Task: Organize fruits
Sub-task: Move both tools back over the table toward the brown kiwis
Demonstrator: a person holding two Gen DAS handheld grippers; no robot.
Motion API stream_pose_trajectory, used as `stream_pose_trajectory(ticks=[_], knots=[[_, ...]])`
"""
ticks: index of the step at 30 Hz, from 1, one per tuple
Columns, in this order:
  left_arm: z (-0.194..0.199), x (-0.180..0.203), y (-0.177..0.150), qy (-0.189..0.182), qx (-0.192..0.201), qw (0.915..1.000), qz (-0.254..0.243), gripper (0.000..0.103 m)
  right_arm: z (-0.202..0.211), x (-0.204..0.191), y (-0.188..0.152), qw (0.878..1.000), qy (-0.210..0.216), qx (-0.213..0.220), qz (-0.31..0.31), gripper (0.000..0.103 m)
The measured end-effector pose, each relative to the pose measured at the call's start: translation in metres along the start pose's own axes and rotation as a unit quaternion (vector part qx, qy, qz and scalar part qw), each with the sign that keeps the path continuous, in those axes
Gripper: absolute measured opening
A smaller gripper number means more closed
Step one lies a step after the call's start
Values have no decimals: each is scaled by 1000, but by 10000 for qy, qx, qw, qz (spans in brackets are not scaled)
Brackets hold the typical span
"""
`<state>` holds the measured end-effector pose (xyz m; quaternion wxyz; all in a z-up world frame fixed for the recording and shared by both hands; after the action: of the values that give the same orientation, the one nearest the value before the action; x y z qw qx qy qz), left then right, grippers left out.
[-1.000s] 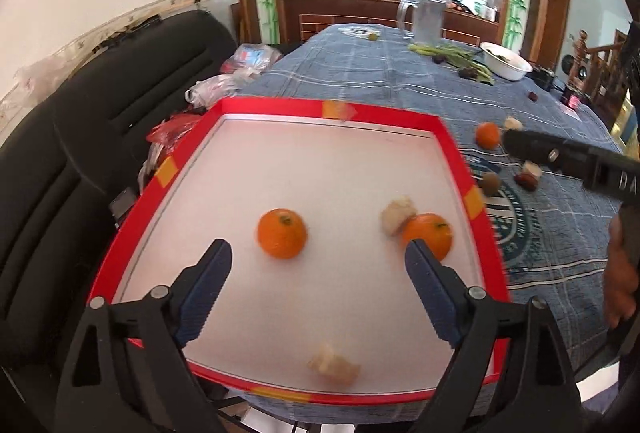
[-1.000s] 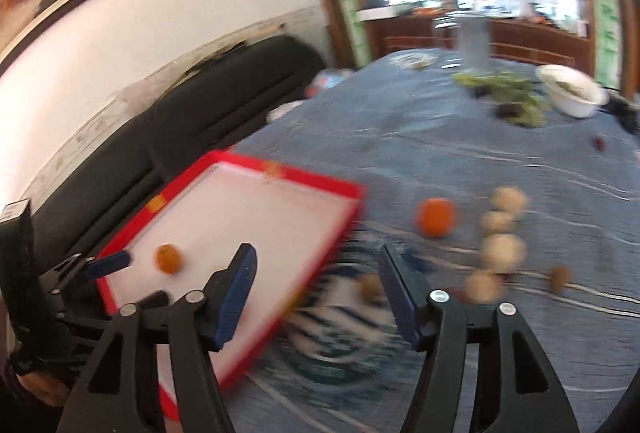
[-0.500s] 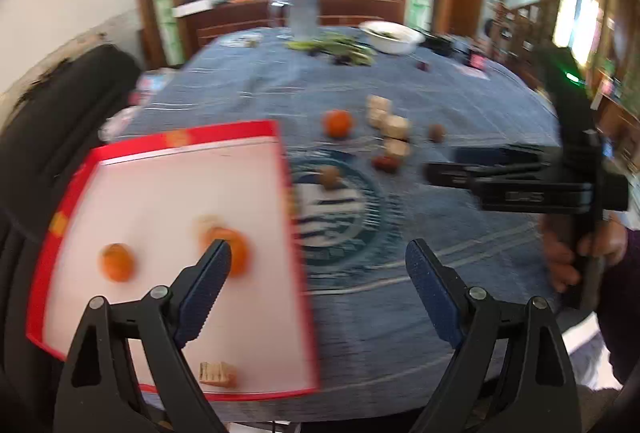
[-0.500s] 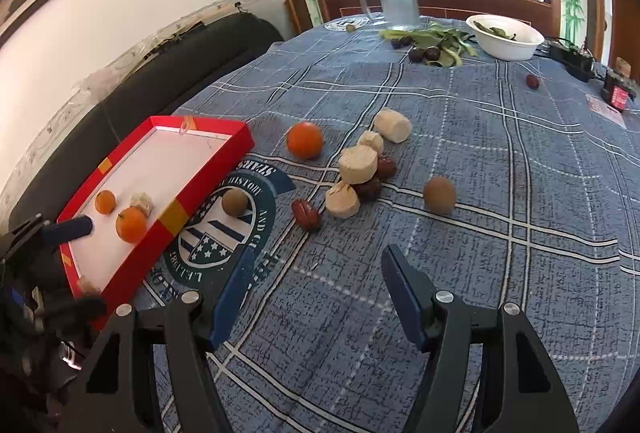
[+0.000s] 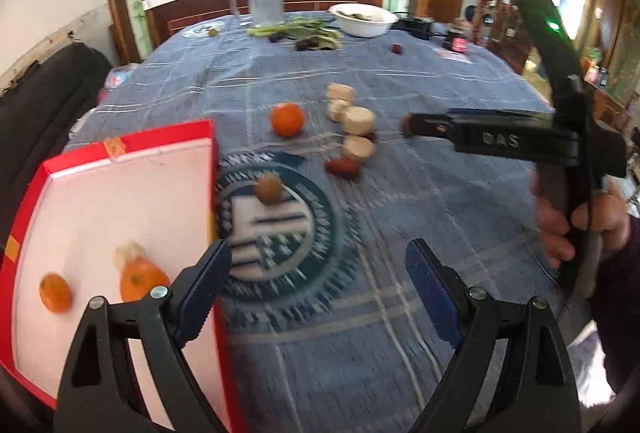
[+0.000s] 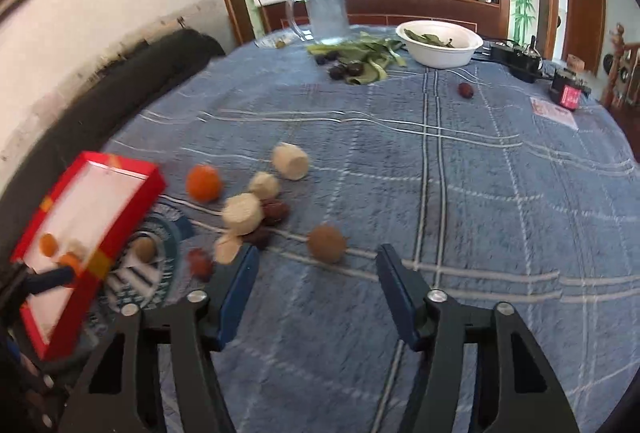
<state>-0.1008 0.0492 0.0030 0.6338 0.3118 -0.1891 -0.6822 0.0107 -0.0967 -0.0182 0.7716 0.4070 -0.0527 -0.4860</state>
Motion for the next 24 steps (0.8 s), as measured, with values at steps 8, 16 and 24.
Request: stream_pose_trajectory(ticks=[8,16,24], knots=[[-17,-6,16,-112,-278,9995,89,89,-28,16,1,9993,-24,-360,-74,26],[-38,-1,27,212,-308,9989,-289,89,-23,17,-3,9993,199,-314,-104,25],[-43,-13,20,149,-428,9980,-446,88,-21,22,-2,9984,293,-335,-349,25]])
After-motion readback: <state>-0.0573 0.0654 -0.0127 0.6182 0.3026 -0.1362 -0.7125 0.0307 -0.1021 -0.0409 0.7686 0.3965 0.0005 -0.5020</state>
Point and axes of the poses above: each gripper's, at about its wrist camera, not at the fingertips, and z roughly against the way its jaws point, x to its right, y to its top, the point moved 5 cm from there along -z, roughly the way its jaws point, and after that the axes turned 15 degrees about y, right-handed, at the moved point
